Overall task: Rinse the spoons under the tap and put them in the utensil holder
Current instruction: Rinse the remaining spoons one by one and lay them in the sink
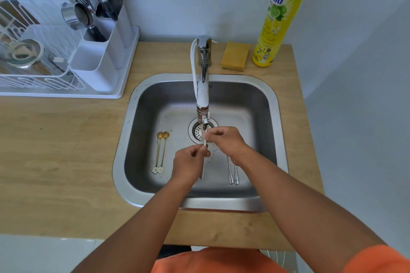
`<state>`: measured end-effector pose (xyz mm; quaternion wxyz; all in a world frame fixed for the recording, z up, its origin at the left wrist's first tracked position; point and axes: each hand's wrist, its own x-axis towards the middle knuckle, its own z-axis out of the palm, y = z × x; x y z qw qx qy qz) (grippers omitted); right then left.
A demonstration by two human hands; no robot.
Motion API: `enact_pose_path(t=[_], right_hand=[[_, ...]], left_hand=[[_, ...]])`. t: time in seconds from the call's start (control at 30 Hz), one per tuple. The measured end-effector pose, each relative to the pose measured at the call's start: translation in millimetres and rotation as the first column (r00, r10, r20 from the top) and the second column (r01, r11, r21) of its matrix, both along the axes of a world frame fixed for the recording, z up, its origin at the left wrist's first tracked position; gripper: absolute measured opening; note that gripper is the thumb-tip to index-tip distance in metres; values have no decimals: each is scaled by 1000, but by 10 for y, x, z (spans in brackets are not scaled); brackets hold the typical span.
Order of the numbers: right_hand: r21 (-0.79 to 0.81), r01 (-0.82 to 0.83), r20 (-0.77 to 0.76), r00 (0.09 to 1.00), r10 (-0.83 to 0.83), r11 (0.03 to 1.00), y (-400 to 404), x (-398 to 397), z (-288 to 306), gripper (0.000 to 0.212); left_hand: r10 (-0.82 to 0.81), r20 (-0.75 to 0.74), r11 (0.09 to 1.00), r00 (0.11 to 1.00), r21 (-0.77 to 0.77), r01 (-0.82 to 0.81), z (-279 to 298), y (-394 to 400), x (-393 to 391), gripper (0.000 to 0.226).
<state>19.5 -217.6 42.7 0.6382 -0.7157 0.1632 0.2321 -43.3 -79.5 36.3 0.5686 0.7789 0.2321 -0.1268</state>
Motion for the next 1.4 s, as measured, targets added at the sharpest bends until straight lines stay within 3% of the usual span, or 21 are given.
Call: enact_pose_path(t=[0.13,0.37,0.63,0.7,1.07,1.23,1.4], right_hand=[[-23,39,-56,998,-40,999,-27,18,-7,10],[47,1,-89,996,4,999,107,-113,-63,9],[58,139,-108,985,-132,989,69,35,-7,8],[54,147,-123,983,-139,988,72,3,-19,2],[99,74,-127,990,-61,992,76,-123,-97,8],[110,49,-140,990,-33,993,56,-57,-46,4],[75,12,-117,993,-3,997,79,-27,-19,17]], left_hand=[[-74,-38,997,997,30,76,-27,103,-62,20],[-54,-65,998,996,37,56,146,164,189,29],[-160,-158,986,974,24,165,46,342,18,21],[-142,-196,990,970,-28,139,42,367,13,21],[-49,-397,966,917,-253,-58,88,212,265,31],[-34,-512,903,859,-384,-193,46,291,206,28],[-16,-481,923,877,-344,-172,26,347,124,32]])
